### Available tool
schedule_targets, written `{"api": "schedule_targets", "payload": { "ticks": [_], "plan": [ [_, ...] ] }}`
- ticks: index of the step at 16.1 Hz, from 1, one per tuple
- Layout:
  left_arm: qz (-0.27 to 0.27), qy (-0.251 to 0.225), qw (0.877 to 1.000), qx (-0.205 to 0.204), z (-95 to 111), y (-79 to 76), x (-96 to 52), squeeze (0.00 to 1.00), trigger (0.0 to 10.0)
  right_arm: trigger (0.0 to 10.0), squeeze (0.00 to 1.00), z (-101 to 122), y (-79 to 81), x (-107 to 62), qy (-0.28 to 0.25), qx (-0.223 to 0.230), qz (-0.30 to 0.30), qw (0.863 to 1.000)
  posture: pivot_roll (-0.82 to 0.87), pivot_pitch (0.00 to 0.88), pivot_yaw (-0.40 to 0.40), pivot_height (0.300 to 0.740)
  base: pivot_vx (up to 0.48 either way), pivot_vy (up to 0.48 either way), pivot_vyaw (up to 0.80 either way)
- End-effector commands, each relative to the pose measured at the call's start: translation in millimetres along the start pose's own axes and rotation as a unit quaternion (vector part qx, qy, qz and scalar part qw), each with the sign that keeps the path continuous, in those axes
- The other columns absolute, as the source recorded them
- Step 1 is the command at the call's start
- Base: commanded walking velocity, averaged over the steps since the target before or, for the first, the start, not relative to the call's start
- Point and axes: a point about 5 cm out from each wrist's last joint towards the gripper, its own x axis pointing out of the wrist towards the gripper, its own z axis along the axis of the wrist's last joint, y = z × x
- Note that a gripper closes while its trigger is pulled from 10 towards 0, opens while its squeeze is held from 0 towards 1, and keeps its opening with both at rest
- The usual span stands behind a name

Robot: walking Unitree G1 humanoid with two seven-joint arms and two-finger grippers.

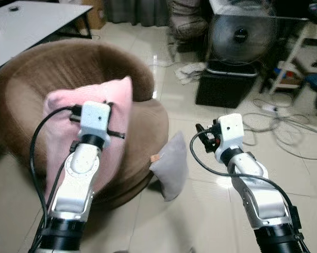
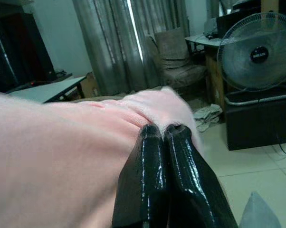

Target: Move the pillow to the sofa from floor

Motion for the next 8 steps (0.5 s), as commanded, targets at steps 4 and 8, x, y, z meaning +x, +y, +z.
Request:
{"api": "schedule_targets", "payload": {
  "ticks": [4,8],
  "plan": [
    [0.005,-0.019,1.0,0.005,11.1,2.6,2.6,0.0,10.0,10.0,0.0,-0.1,9.8,1.2,-0.01,-0.009,0.033,0.999,0.04,0.0,0.023,0.74,0.33,0.0,0.8],
    [0.012,-0.015,1.0,0.011,9.9,7.1,-0.1,0.0,10.0,10.0,0.0,-2.0,10.8,4.0,-0.009,-0.011,0.038,0.999,0.05,0.0,0.015,0.74,0.338,0.0,0.8]
  ]
}}
